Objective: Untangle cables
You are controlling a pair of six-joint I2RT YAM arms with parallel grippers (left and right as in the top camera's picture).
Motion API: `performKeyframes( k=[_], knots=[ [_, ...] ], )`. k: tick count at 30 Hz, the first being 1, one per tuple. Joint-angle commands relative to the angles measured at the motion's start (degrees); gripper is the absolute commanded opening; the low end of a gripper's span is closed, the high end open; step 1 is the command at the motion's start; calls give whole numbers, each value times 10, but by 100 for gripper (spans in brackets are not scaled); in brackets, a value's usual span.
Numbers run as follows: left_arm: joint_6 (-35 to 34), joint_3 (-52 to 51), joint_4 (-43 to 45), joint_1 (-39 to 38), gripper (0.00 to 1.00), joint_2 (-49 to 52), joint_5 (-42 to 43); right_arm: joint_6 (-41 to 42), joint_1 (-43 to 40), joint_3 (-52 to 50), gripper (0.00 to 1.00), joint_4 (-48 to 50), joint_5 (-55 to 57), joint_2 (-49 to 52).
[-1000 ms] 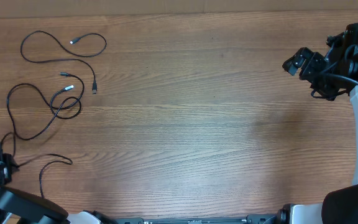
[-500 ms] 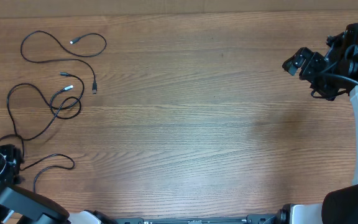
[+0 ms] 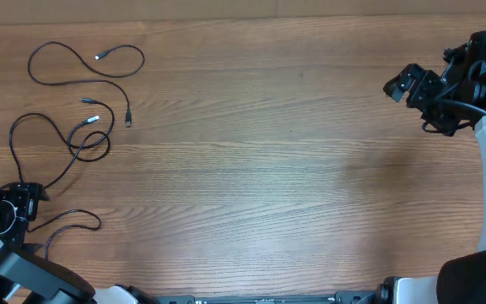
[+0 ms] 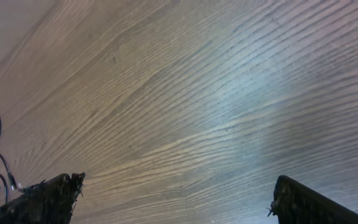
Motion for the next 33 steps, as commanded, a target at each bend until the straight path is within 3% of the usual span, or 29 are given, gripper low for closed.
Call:
performKeyframes(
  k=[1,4,8,12,15,23,33],
  knots=[
    [5,-13,5,-9,96,-6,11,1,-1,-1,100,8,-13,1],
    [1,-26,20,-17,93,-6,9,1,-1,-1,100,10,-22,1],
    [-18,-56,49,-31,76,-6,7,0,-1,-1,100,9,-22,1],
    [-19,-68,73,-38,26,-6,5,0,-1,-1,100,6,-21,1],
    [10,-68,101,-48,4,-6,7,0,-1,-1,100,7,-21,1],
    [138,-22,155,-108,4,-6,11,0,-1,-1,100,8,-21,1],
    [189,148,143,-184,4,-6,-50,0,-1,-1,100,9,-21,1]
  ],
)
